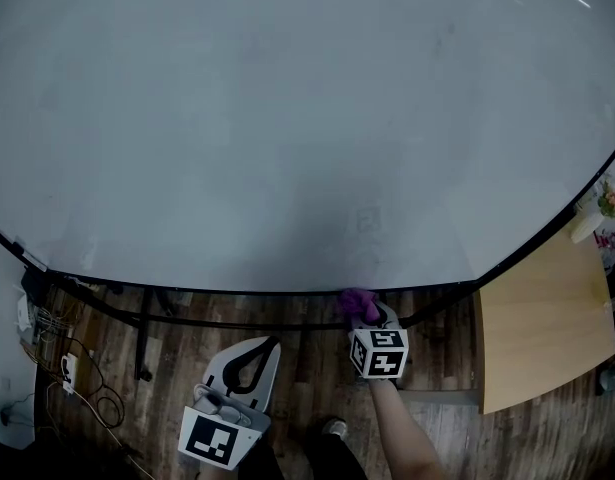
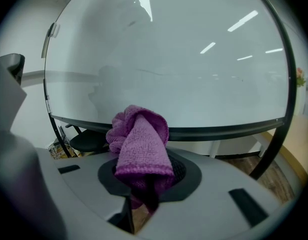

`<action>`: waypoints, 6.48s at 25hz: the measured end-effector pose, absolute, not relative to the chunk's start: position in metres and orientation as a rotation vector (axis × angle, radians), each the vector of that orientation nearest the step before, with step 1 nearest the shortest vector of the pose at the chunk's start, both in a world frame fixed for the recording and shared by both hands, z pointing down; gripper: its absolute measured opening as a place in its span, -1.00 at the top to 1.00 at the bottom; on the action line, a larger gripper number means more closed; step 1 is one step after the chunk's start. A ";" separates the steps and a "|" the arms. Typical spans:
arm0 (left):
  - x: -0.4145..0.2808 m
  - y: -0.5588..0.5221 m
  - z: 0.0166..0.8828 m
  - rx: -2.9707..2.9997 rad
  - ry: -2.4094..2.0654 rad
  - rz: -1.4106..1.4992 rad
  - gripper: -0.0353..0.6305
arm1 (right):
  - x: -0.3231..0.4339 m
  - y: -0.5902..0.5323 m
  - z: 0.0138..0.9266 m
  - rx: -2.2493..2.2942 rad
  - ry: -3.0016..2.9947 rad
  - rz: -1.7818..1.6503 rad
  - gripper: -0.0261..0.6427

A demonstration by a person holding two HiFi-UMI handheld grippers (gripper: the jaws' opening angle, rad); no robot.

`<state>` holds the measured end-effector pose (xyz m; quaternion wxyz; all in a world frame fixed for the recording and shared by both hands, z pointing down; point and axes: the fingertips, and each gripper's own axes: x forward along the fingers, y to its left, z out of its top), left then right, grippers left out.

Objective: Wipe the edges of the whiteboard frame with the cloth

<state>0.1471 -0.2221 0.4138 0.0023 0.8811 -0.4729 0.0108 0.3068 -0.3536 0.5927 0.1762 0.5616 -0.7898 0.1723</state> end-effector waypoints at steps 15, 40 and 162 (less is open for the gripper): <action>0.216 -0.232 0.416 2.772 -1.464 0.020 0.84 | 0.376 -0.359 0.592 1.598 -2.228 0.479 0.68; 0.309 -0.261 0.415 2.804 -1.421 0.072 0.84 | 0.499 -0.378 0.600 1.691 -2.146 0.506 0.68; 0.136 0.106 0.281 2.624 -2.033 -0.140 0.84 | 0.339 0.043 0.315 1.348 -2.820 0.031 0.68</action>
